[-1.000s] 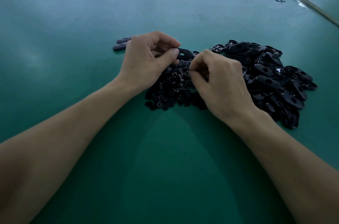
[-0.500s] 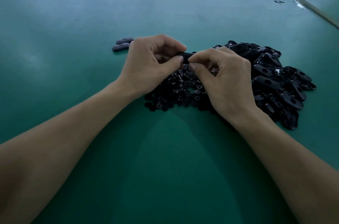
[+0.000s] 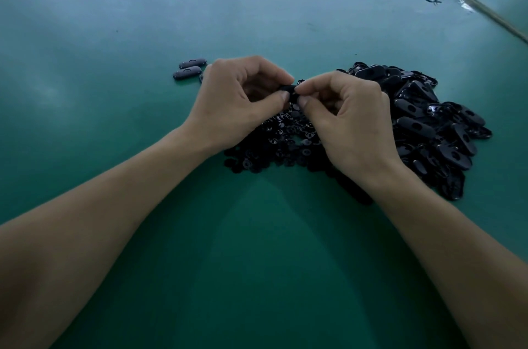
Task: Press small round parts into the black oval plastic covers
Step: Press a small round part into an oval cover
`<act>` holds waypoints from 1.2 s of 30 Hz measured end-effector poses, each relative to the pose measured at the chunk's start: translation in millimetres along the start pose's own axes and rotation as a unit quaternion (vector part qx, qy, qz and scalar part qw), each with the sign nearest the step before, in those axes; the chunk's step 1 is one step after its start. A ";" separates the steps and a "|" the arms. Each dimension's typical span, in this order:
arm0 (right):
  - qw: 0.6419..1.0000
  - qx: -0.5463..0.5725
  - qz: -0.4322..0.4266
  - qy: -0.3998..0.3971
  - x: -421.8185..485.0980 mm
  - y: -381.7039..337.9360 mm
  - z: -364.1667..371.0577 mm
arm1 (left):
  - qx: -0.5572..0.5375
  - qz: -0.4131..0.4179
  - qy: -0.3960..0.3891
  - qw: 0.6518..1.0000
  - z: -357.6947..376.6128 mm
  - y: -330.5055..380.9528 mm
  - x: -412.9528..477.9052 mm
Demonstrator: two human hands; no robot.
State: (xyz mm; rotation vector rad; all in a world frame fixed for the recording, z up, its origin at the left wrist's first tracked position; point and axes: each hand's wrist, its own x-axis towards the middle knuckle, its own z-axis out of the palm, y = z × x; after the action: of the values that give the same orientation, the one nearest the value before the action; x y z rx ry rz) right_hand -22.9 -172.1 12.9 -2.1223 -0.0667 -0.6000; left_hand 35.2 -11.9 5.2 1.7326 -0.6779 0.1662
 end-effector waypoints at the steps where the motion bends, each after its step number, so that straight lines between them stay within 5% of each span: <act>1: 1.000 0.000 0.000 0.002 0.0 -0.3 0.2 | -0.001 0.001 -0.002 1.000 0.2 0.5 0.0; 19: 0.999 -0.042 0.010 0.008 -1.9 -3.6 -1.4 | 0.164 0.103 0.006 0.981 2.7 1.0 -2.7; 36: 0.999 -0.027 -0.023 -0.011 -1.1 -0.9 0.0 | 0.077 0.056 0.005 0.995 1.4 -0.5 -0.4</act>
State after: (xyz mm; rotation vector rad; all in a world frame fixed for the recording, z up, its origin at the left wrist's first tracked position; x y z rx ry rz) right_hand -24.2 -171.4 13.1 -2.1846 -0.1132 -0.6111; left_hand 34.7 -13.0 4.2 1.8410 -0.7717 0.3109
